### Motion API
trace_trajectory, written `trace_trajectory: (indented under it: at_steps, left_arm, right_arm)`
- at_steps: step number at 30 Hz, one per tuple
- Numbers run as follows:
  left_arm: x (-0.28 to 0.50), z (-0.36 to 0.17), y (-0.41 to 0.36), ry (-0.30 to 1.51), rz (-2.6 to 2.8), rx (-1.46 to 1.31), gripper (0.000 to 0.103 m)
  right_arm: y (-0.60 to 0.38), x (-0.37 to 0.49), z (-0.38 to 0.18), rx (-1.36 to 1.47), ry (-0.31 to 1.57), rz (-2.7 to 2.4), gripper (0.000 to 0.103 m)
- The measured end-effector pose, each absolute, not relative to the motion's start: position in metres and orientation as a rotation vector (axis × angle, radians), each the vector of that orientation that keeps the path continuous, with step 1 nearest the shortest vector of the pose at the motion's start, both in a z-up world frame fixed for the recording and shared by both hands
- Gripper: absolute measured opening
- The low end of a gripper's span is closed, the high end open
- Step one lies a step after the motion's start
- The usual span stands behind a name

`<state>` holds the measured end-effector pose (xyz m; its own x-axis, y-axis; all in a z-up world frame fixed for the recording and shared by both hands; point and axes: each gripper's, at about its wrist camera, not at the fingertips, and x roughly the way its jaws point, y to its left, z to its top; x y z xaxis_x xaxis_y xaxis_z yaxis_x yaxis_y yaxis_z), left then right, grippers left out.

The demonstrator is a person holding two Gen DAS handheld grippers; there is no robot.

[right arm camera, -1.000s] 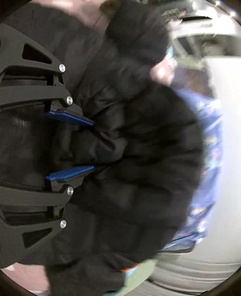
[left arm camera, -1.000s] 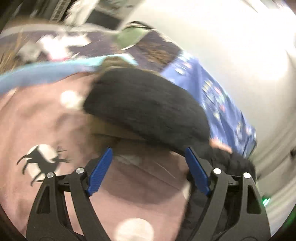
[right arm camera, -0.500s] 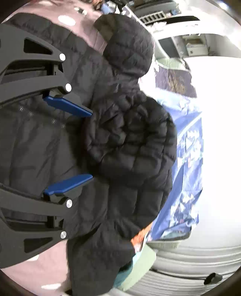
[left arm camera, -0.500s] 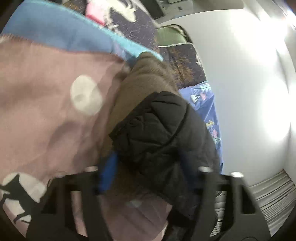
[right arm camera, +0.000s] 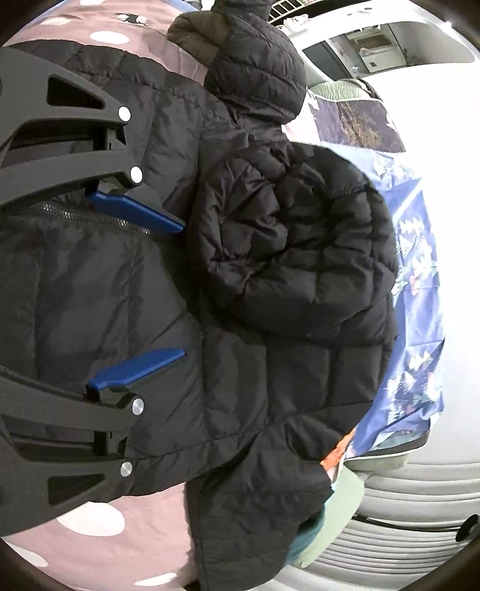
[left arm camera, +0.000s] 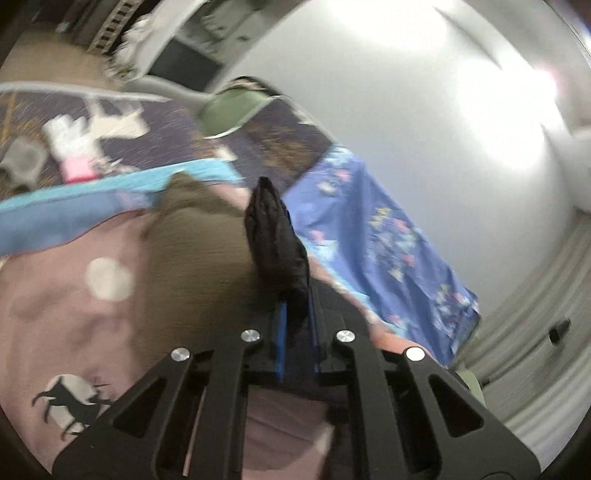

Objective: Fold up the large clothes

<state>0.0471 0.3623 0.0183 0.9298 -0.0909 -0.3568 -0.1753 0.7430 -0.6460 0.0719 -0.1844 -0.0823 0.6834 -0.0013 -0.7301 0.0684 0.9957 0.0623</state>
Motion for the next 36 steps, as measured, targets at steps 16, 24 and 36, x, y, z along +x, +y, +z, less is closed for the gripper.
trace_trajectory:
  at_steps: [16, 24, 36]
  left_arm:
    - [0.109, 0.088, 0.076, 0.453, -0.532, -0.317, 0.010]
    - [0.145, 0.021, -0.045, 0.668, -0.752, -0.310, 0.018]
    - [0.086, -0.036, 0.043, 0.679, -0.424, -0.231, 0.075]
  right_arm:
    - [-0.198, 0.073, -0.087, 0.065, 0.831, -0.056, 0.070]
    - [-0.226, 0.063, -0.090, 0.159, 0.832, 0.017, 0.070]
    - [-0.234, 0.088, -0.073, 0.244, 0.780, 0.152, 0.072]
